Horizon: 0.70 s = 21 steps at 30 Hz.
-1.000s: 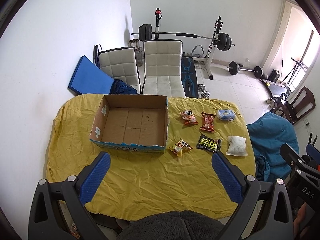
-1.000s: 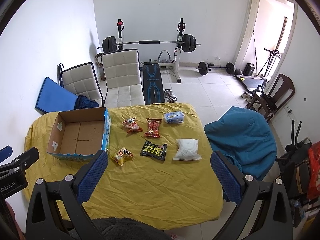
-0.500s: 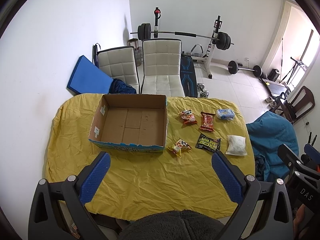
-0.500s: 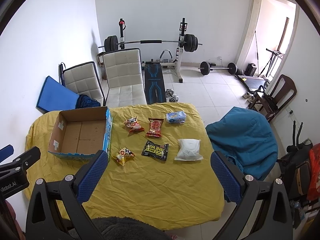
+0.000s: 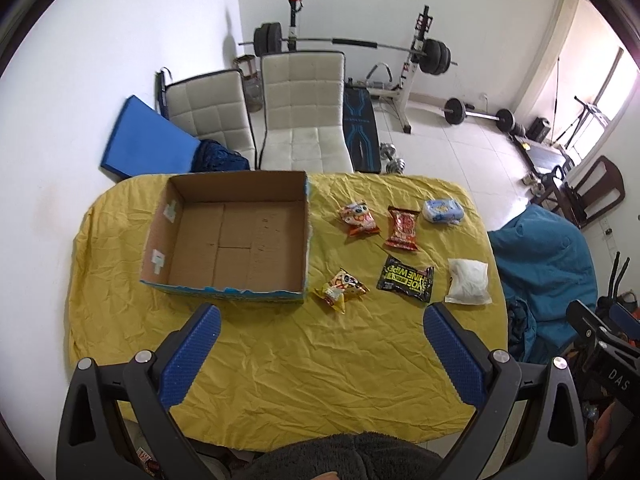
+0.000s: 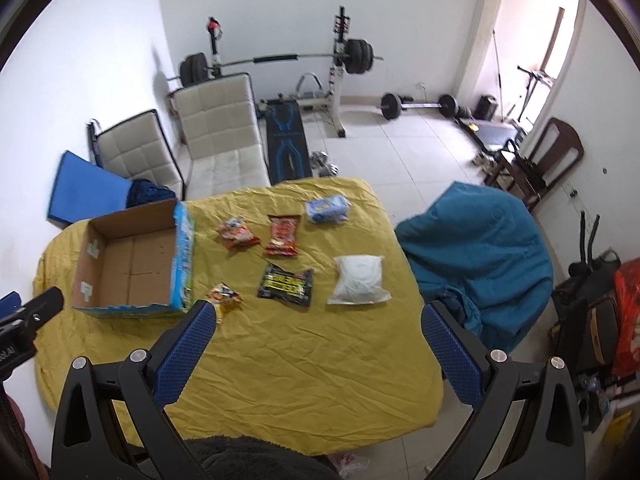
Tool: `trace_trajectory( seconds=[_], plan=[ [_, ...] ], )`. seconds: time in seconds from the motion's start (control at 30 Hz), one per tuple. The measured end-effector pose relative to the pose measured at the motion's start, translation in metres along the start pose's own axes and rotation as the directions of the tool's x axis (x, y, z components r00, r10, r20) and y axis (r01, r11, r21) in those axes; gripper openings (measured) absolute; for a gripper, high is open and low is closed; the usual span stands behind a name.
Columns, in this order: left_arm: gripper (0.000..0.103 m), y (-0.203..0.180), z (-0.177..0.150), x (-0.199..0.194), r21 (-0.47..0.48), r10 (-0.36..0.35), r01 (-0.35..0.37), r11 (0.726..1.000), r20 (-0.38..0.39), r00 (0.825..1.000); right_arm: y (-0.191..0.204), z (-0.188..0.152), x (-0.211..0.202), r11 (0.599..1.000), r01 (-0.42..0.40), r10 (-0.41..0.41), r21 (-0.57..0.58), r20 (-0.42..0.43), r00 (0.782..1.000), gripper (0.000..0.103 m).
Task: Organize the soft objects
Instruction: 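Grasp the black Shoe Shine Wipes pack with left tool while right tool grasps white pouch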
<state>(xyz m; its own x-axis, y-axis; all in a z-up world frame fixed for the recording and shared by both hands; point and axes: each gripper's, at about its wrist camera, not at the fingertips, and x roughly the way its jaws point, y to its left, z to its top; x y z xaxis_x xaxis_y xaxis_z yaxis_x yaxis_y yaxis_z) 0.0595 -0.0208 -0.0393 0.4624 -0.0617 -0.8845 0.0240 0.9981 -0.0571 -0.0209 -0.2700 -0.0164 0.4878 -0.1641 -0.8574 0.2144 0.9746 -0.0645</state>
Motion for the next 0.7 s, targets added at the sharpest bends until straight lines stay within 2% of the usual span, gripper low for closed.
trace_trajectory(
  seconds=[0.2,0.27,0.37,0.53,0.6,0.7],
  plan=[
    [0.103,-0.026,0.011,0.078,0.031,-0.043,0.047,0.998,-0.127,0.991,-0.051,0.01,0.084,0.998,0.035,-0.027,0.054,-0.133,0.991,0.103],
    [0.103,-0.035,0.013,0.112,0.026,-0.043,0.049,0.998,-0.188,0.981,-0.064,0.014,0.125,0.998,0.036,-0.024,0.06,-0.197,0.98,0.103],
    [0.103,-0.05,0.016,0.161,-0.014,-0.074,0.073,0.997,-0.283,0.956,-0.081,0.019,0.194,0.997,0.029,-0.008,0.067,-0.291,0.957,0.103],
    [0.103,-0.079,0.023,0.247,-0.09,-0.11,0.08,0.993,-0.415,0.903,-0.093,0.02,0.327,0.997,0.019,0.02,0.081,-0.457,0.889,0.103],
    [0.103,-0.087,0.025,0.282,-0.151,-0.151,0.089,0.984,-0.466,0.872,-0.097,0.016,0.371,0.995,0.024,0.03,0.098,-0.51,0.859,0.103],
    [0.103,-0.097,0.024,0.334,-0.259,-0.223,0.089,0.962,-0.549,0.805,-0.098,0.01,0.427,0.994,0.034,0.031,0.103,-0.572,0.82,0.103]
  ],
)
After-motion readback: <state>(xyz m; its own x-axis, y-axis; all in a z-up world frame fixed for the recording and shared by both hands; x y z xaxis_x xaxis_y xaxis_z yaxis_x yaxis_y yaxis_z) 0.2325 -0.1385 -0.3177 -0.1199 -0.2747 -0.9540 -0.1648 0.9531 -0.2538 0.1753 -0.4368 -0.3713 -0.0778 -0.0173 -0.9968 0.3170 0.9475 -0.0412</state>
